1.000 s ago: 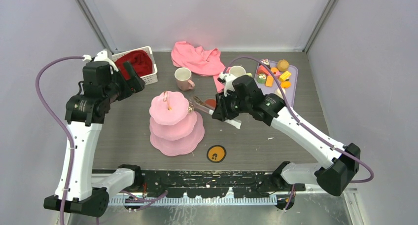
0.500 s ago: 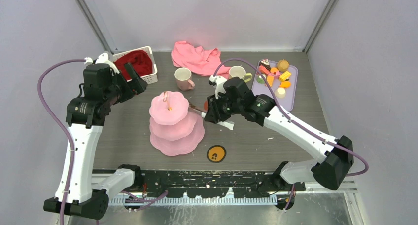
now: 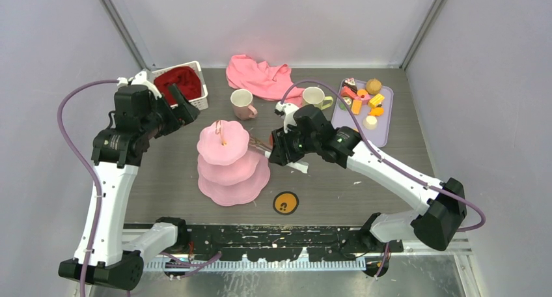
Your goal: Serve the afternoon tea
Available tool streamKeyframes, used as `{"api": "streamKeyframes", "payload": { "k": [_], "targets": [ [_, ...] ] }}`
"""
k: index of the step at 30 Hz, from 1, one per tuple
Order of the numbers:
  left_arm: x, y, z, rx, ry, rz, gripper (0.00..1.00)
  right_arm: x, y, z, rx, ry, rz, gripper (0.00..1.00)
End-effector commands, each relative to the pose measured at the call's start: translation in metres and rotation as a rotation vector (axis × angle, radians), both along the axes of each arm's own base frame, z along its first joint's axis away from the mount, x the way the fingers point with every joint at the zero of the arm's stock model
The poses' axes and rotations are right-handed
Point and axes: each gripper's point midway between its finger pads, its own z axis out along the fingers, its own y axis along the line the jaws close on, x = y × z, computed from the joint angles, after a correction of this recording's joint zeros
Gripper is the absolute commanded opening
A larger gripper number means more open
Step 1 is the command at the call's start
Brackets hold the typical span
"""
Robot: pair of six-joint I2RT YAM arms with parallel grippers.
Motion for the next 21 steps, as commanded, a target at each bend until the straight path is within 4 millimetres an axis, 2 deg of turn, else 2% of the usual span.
{"api": "streamKeyframes", "payload": {
  "k": [1,7,14,21],
  "targets": [
    [0.007,-0.006,0.015,-0.04,-0.071,-0.017,0.9,0.005,0.005,0.034,0.092,-0.089,-0.012,0.52],
    [0.006,-0.011,0.02,-0.059,-0.083,-0.042,0.9,0.007,-0.002,0.048,0.105,-0.132,-0.041,0.52],
    [0.008,-0.019,0.023,-0.093,-0.086,-0.068,0.9,0.017,-0.02,0.063,0.087,-0.21,-0.131,0.5],
    [0.005,-0.024,0.043,-0.106,-0.127,-0.103,0.89,0.04,-0.073,0.058,-0.064,-0.278,-0.297,0.48]
  ]
}}
